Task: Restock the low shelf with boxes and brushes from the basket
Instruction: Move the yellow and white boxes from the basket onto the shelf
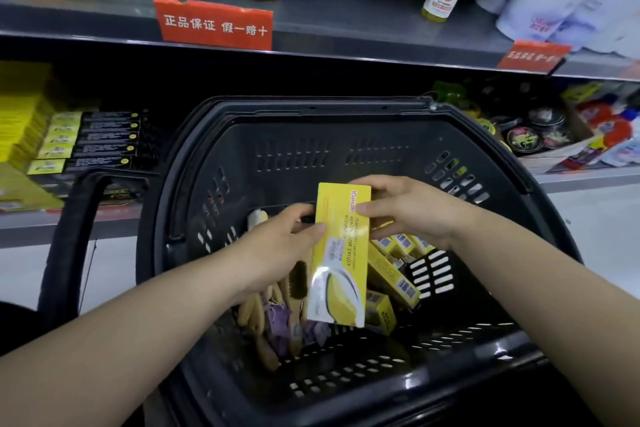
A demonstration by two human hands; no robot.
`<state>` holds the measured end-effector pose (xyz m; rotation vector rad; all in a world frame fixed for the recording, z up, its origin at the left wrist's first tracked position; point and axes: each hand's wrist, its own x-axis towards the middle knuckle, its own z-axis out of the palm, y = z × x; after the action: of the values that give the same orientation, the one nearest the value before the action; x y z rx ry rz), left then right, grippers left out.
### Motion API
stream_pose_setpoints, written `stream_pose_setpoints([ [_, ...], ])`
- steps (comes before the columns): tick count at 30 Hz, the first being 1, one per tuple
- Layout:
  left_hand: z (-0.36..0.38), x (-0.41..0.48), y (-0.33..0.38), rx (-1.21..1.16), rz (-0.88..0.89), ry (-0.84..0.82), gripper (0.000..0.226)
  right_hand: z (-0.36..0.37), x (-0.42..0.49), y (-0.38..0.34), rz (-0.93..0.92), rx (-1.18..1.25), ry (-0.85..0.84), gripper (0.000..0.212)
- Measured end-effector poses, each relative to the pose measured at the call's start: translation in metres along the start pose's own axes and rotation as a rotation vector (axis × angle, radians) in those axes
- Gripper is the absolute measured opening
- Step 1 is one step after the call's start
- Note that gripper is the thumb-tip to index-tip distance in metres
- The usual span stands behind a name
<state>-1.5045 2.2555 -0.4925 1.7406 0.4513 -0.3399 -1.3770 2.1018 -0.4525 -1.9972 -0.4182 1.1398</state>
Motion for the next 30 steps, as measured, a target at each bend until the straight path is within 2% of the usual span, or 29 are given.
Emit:
stream_pose_setpoints([
  [2,-0.001,0.001,0.001,-0.13,-0.038,-0.006,0.028,0.004,0.002,0.001,-0.021,0.145,-0.028,0.027],
  [5,-0.005,0.005,0.0,-0.23,-0.094,0.068,0.028,0.011,0.01,0.007,-0.028,0.383,0.016,0.021],
  [7,-0.008,0.007,-0.002,-0.309,-0.152,0.112,0.026,0.013,0.018,0.014,-0.005,0.336,0.081,0.021],
  [8,-0.01,0.008,-0.003,-0.337,-0.184,0.139,0.025,0.014,0.024,0.02,0.019,0.205,0.106,0.022],
  [10,-0.013,0.01,-0.006,-0.34,-0.229,0.188,0.025,0.015,0.033,0.035,0.076,-0.258,0.081,0.028],
  [12,-0.015,0.012,-0.009,-0.332,-0.244,0.211,0.026,0.021,0.041,0.057,0.158,-0.825,-0.099,0.039],
  [14,-0.015,0.013,-0.009,-0.333,-0.249,0.205,0.026,0.035,0.045,0.081,0.284,-1.173,-0.319,0.057],
  [16,-0.013,0.013,-0.01,-0.32,-0.254,0.199,0.027,0.046,0.049,0.101,0.371,-1.267,-0.439,0.068],
  [19,-0.013,0.014,-0.011,-0.304,-0.267,0.204,0.024,0.051,0.056,0.116,0.39,-1.272,-0.468,0.062],
  [22,-0.015,0.016,-0.012,-0.333,-0.285,0.226,0.023,0.037,0.062,0.106,0.416,-1.211,-0.43,0.017],
  [24,-0.016,0.018,-0.014,-0.365,-0.301,0.24,0.027,0.018,0.061,0.09,0.455,-1.051,-0.315,0.03],
  [26,-0.017,0.019,-0.013,-0.415,-0.311,0.252,0.022,-0.002,0.05,0.072,0.443,-0.802,-0.142,0.023],
  [28,-0.018,0.019,-0.012,-0.486,-0.312,0.269,0.015,-0.016,0.031,0.057,0.381,-0.427,0.039,0.03],
  [30,-0.018,0.018,-0.01,-0.559,-0.309,0.282,0.017,-0.019,0.006,0.039,0.291,0.051,0.082,0.04],
])
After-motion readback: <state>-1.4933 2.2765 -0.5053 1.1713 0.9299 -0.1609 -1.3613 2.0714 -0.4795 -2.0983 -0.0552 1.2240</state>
